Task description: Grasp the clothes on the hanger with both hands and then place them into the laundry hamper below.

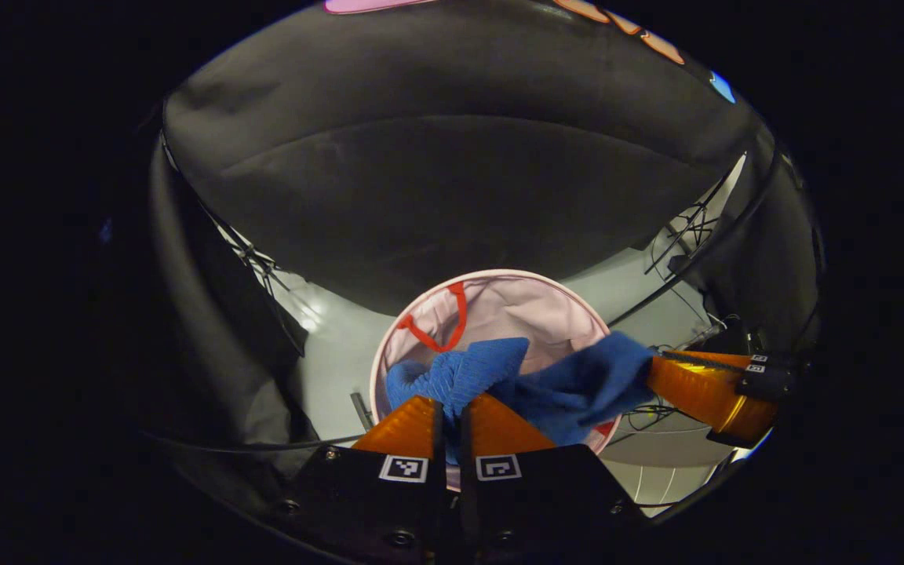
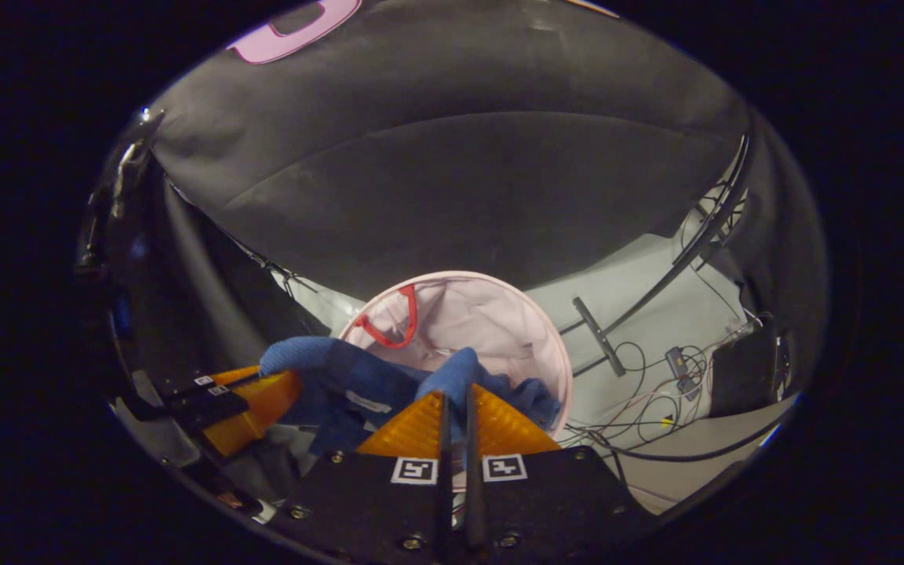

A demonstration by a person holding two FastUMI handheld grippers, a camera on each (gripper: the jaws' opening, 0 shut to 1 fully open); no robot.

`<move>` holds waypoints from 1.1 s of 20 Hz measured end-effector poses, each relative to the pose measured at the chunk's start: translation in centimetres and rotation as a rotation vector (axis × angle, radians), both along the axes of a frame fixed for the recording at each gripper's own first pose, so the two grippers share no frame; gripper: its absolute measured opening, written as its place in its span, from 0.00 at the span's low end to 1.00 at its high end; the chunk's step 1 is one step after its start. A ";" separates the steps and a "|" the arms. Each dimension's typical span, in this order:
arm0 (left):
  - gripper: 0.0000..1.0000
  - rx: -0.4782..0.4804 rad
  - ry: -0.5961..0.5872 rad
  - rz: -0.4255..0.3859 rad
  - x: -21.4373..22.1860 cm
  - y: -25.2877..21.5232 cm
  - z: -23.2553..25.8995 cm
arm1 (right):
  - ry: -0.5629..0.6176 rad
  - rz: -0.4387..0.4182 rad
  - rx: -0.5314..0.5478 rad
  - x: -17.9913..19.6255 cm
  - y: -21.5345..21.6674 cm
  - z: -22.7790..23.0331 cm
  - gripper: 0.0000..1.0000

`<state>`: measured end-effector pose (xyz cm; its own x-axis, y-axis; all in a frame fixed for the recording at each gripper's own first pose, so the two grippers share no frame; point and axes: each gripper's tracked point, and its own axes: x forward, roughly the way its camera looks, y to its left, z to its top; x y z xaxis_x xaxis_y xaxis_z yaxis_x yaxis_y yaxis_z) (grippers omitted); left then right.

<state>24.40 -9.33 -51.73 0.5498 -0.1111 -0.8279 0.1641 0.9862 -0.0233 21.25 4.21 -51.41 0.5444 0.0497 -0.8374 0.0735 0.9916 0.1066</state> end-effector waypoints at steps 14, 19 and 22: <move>0.93 -0.010 -0.119 0.039 -3.8 -1.2 8.4 | -0.123 -0.027 0.012 -6.1 -0.8 9.3 0.39; 0.98 0.026 -0.169 0.009 -7.3 -0.4 11.0 | -0.186 -0.006 0.007 -9.5 -0.9 13.4 0.63; 0.98 0.038 -0.209 0.034 -9.3 0.4 12.6 | -0.244 -0.030 -0.019 -10.9 -1.8 15.3 0.94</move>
<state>15.12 -8.97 -39.15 0.7132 -0.0602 -0.6984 0.1277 0.9908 0.0449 10.36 2.44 -36.11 0.7313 0.0156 -0.6819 0.0776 0.9913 0.1059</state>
